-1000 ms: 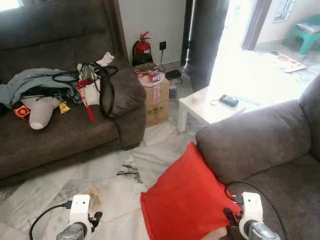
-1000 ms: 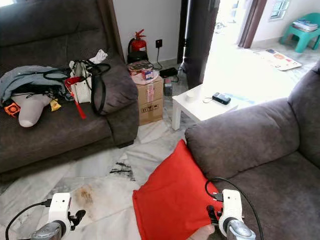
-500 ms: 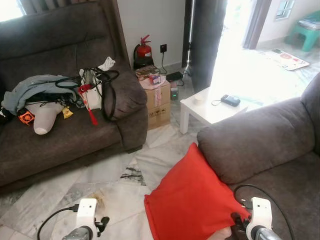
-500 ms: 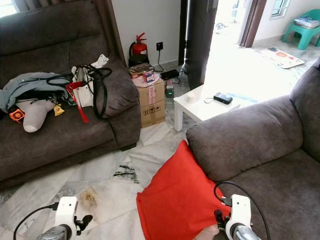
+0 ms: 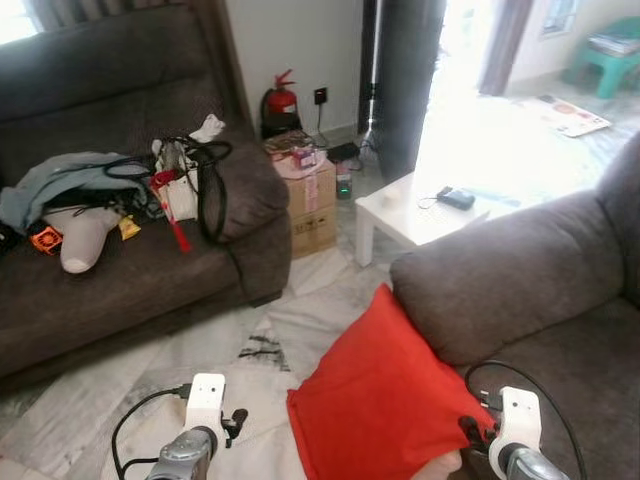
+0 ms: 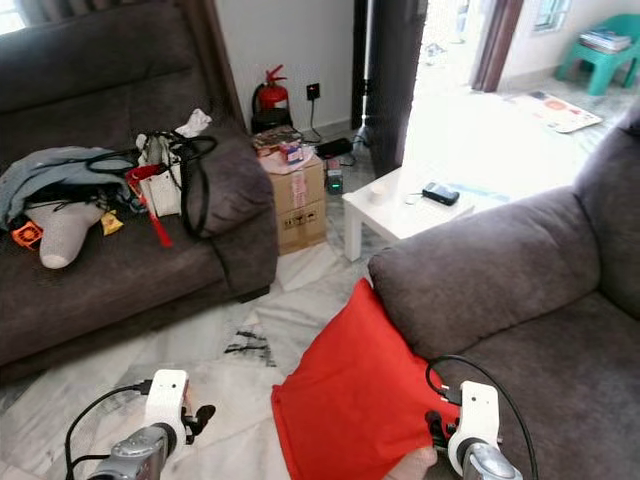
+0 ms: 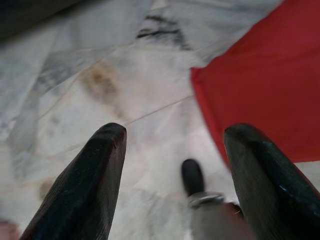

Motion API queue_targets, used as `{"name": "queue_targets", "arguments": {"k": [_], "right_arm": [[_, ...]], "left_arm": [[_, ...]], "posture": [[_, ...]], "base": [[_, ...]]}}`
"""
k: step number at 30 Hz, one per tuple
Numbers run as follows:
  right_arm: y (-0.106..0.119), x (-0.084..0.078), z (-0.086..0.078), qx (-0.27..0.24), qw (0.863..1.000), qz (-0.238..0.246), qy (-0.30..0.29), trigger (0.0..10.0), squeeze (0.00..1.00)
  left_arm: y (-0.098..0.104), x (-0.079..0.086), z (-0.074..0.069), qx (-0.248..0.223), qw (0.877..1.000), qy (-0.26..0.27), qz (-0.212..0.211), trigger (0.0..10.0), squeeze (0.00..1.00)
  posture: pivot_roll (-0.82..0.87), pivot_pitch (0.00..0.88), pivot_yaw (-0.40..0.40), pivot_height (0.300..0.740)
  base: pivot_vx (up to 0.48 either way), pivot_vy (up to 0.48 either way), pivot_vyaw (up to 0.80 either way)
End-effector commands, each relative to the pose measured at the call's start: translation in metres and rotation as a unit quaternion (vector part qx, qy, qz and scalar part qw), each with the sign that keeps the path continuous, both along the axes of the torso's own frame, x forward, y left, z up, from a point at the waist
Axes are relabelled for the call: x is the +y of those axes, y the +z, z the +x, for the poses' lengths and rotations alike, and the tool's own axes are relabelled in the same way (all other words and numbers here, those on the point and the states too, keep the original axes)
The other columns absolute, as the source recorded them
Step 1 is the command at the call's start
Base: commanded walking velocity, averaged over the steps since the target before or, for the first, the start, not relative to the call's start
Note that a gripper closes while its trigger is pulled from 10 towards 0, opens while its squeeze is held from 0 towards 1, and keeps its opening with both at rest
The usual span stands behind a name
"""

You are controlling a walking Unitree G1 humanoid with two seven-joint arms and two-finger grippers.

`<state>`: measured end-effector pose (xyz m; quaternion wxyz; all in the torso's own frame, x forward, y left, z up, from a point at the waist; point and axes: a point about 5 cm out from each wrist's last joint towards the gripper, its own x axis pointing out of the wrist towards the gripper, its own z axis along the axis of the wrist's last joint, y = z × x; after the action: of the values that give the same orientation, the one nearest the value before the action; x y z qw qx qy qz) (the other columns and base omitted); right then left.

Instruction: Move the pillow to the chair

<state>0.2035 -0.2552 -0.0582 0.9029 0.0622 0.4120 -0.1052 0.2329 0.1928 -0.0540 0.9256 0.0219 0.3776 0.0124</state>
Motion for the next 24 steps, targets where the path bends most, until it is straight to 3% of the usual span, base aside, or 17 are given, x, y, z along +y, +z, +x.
{"name": "queue_targets", "arguments": {"k": [1, 6, 13, 20, 22, 23, 24], "right_arm": [[-0.001, 0.004, 0.000, 0.000, 1.000, 0.004, 0.008, 10.0, 0.00], [-0.003, 0.005, -0.003, -0.001, 1.000, 0.008, 0.006, 10.0, 0.00], [-0.009, 0.000, -0.017, 0.018, 1.000, 0.010, 0.007, 10.0, 0.00], [-0.009, 0.000, -0.018, 0.020, 1.000, 0.010, 0.007, 10.0, 0.00], [-0.010, -0.002, -0.022, 0.027, 0.999, 0.003, 0.025, 10.0, 0.00], [-0.016, 0.016, -0.022, 0.027, 0.998, 0.006, 0.050, 10.0, 0.00], [-0.016, 0.016, -0.022, 0.027, 0.998, 0.006, 0.050, 10.0, 0.00]], "left_arm": [[-0.004, 0.007, -0.008, 0.018, 1.000, 0.010, 0.010, 10.0, 0.00], [-0.007, 0.011, -0.013, 0.023, 1.000, 0.015, 0.015, 10.0, 0.00], [-0.017, 0.013, -0.033, 0.033, 0.999, 0.035, 0.014, 10.0, 0.00], [-0.018, 0.013, -0.034, 0.035, 0.999, 0.036, 0.015, 10.0, 0.00], [-0.021, 0.012, -0.040, 0.043, 0.998, 0.033, 0.017, 10.0, 0.00], [-0.024, 0.010, -0.046, 0.050, 0.998, 0.027, 0.018, 10.0, 0.00], [-0.024, 0.010, -0.046, 0.050, 0.998, 0.027, 0.018, 10.0, 0.00]], "posture": [[-0.07, 0.000, 0.098, 0.740], [-0.05, 0.006, 0.088, 0.740], [0.01, 0.060, 0.042, 0.740], [0.01, 0.060, 0.042, 0.740], [-0.02, 0.101, 0.040, 0.740], [-0.02, 0.097, 0.044, 0.740], [-0.02, 0.097, 0.044, 0.740]], "base": [[0.000, 0.000, 0.00], [0.000, 0.000, 0.00], [0.000, 0.000, 0.00], [0.000, 0.000, 0.00], [0.000, 0.000, 0.00], [0.000, 0.000, 0.80], [0.000, 0.000, 0.80]]}}
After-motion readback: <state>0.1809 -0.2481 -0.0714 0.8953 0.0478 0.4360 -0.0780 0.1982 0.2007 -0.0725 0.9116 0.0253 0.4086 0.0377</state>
